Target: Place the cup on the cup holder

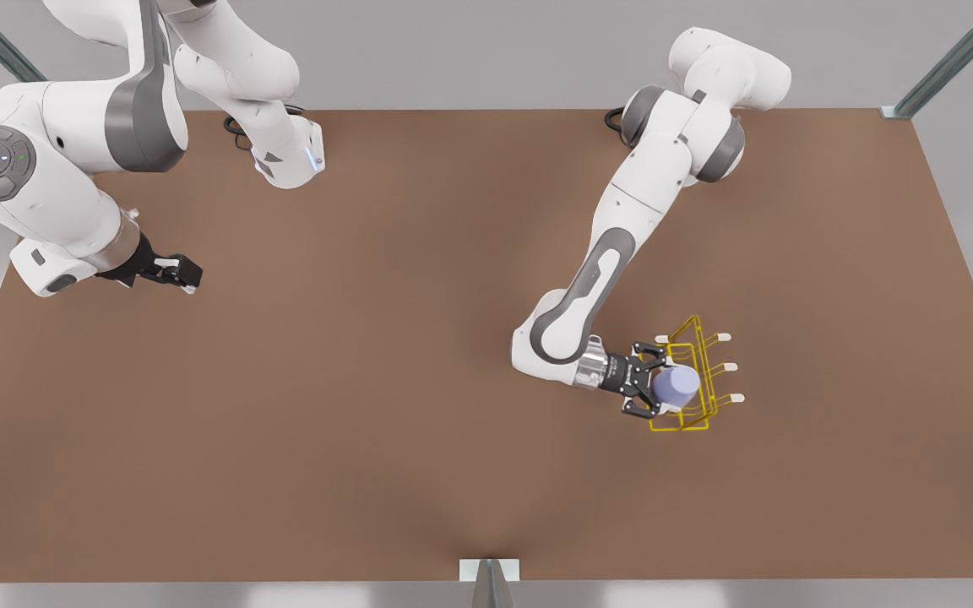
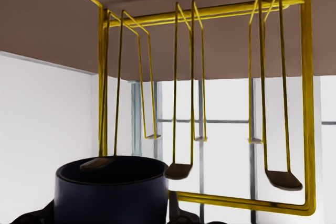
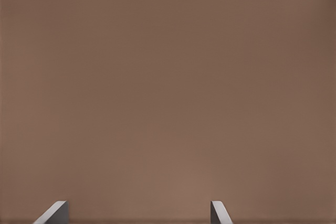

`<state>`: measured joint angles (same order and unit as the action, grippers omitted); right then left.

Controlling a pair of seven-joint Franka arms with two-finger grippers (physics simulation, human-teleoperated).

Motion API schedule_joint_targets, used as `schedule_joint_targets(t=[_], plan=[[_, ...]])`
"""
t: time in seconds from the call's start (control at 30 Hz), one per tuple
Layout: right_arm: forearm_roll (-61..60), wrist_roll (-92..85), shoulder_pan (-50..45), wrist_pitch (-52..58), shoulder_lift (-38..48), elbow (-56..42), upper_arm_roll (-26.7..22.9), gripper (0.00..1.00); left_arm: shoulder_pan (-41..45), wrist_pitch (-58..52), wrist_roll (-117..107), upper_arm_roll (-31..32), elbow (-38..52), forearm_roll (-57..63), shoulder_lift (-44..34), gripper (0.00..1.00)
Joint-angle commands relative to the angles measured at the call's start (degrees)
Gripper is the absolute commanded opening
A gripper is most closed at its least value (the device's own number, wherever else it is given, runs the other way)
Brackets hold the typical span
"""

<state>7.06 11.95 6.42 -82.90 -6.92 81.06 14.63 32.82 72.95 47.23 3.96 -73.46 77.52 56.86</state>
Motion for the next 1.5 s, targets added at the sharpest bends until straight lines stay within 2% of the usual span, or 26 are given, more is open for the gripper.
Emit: schedule_joint_targets(t=[0.0, 0.8, 0.83, 0.87, 1.27, 1.33, 1.47], plan=[[-0.02, 0.01, -0.01, 0.02, 0.06, -0.02, 0.05, 1.0, -0.04, -0.71, -3.2, -0.01, 0.07, 0.0, -0.08, 0.79], [-0.02, 0.01, -0.01, 0.02, 0.06, -0.11, 0.05, 1.0, -1.18, 1.93, -2.67, -0.27, 2.27, 0.35, 2.73, 0.8], [-0.02, 0.01, -0.01, 0.02, 0.06, -0.02, 0.05, 1.0, -1.27, 1.93, -2.67, -0.27, 2.27, 0.35, 2.73, 0.98], [-0.02, 0.01, -0.01, 0.02, 0.06, -0.11, 0.05, 1.0, -1.18, 1.75, -2.67, -0.27, 2.27, 0.35, 2.73, 1.0], [-0.02, 0.01, -0.09, 0.1, 0.06, -0.02, 0.05, 1.0, -0.56, -0.35, -2.23, -0.27, 2.27, 0.52, 2.29, 1.0], [0.24, -0.43, 0.96, 0.37, 0.15, -0.02, -0.3, 1.0, -0.56, -0.36, -2.32, -0.27, 2.27, 0.7, 2.29, 0.92], [1.29, -0.17, 0.17, 1.25, 0.15, -0.02, -0.13, 1.0, -0.65, -0.36, -2.41, -0.27, 2.27, 0.7, 2.29, 0.93]])
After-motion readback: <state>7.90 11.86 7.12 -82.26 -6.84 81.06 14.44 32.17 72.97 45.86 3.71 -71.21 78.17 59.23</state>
